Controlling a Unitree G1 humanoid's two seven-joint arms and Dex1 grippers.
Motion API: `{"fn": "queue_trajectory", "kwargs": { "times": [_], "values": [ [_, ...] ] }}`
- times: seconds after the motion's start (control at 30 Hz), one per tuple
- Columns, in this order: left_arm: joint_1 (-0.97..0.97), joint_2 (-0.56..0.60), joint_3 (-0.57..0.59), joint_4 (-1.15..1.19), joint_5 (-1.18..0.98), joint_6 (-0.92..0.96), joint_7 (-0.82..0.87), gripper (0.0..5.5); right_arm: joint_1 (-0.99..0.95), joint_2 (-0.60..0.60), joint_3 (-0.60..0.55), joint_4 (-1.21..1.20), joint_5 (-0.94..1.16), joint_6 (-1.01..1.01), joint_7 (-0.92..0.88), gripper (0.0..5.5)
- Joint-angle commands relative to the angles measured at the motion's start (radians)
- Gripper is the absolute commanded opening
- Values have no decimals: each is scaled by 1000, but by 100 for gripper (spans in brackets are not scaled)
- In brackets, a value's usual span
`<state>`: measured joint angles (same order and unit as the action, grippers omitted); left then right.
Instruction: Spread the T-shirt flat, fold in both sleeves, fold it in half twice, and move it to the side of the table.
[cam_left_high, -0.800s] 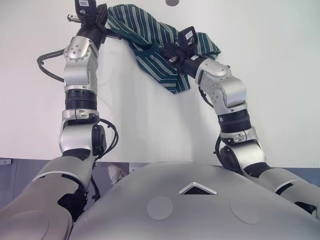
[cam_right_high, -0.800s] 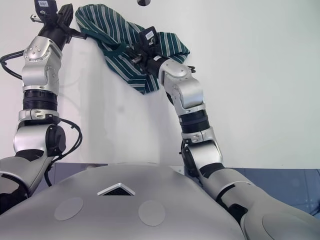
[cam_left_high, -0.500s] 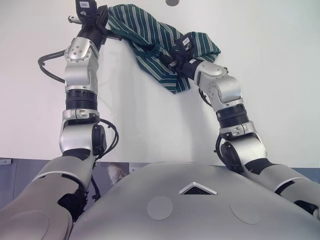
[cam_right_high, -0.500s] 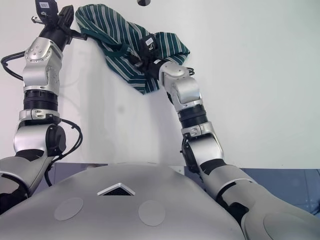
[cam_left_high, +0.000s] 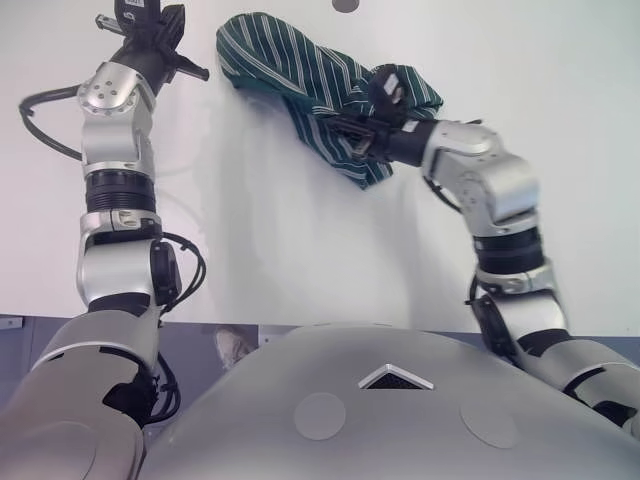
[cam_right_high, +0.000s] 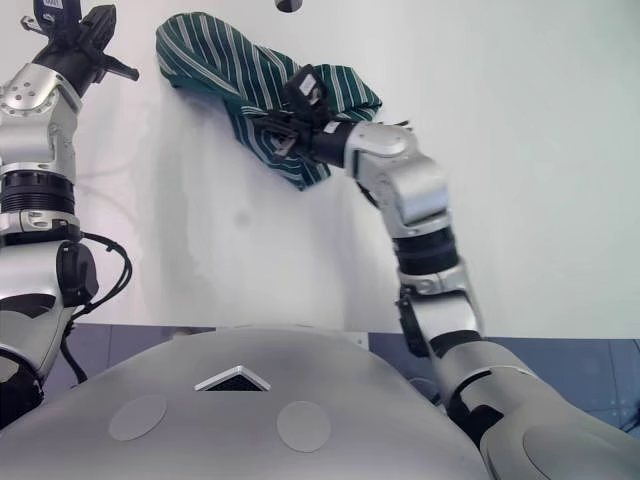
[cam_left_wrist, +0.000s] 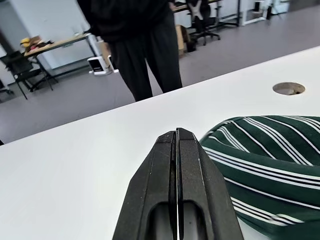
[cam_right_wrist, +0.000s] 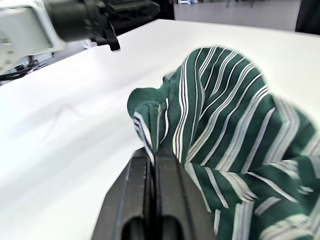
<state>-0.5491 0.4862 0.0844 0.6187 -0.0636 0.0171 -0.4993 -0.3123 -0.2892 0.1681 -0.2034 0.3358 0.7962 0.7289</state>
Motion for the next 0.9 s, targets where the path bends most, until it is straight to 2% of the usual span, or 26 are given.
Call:
{"fn": "queue_trajectory", "kwargs": {
  "times": [0.03, 0.13, 0.2, 0.4, 0.5, 0.6, 0.77, 0.87, 0.9],
  "values": [
    [108, 95, -122, -112, 78, -119, -183, 30, -38, -162, -177, -77, 120, 78, 79, 0],
    [196, 150, -227, -197, 149, -209, -290, 98, -69, -218, -257, -60, 178, 93, 94, 0],
    [236, 158, -263, -255, 169, -237, -321, 130, -79, -223, -248, -46, 184, 83, 91, 0],
    [340, 193, -283, -506, 137, -261, -386, 130, -64, -200, -181, -40, 177, 66, 64, 0],
    [402, 243, -304, -679, 28, -97, -529, 130, -68, -205, -174, -32, 178, 64, 58, 0],
    [401, 240, -359, -664, 125, -83, -511, 130, -72, -205, -170, -32, 182, 63, 55, 0],
    [360, 158, -449, -490, 264, -44, -409, 130, -67, -207, -145, -48, 190, 67, 67, 0],
    [379, 176, -495, -476, 273, 14, -470, 130, -50, -213, -129, -65, 191, 68, 74, 0],
    [388, 186, -506, -482, 264, 19, -493, 111, -51, -214, -125, -60, 187, 64, 74, 0]
  ]
}}
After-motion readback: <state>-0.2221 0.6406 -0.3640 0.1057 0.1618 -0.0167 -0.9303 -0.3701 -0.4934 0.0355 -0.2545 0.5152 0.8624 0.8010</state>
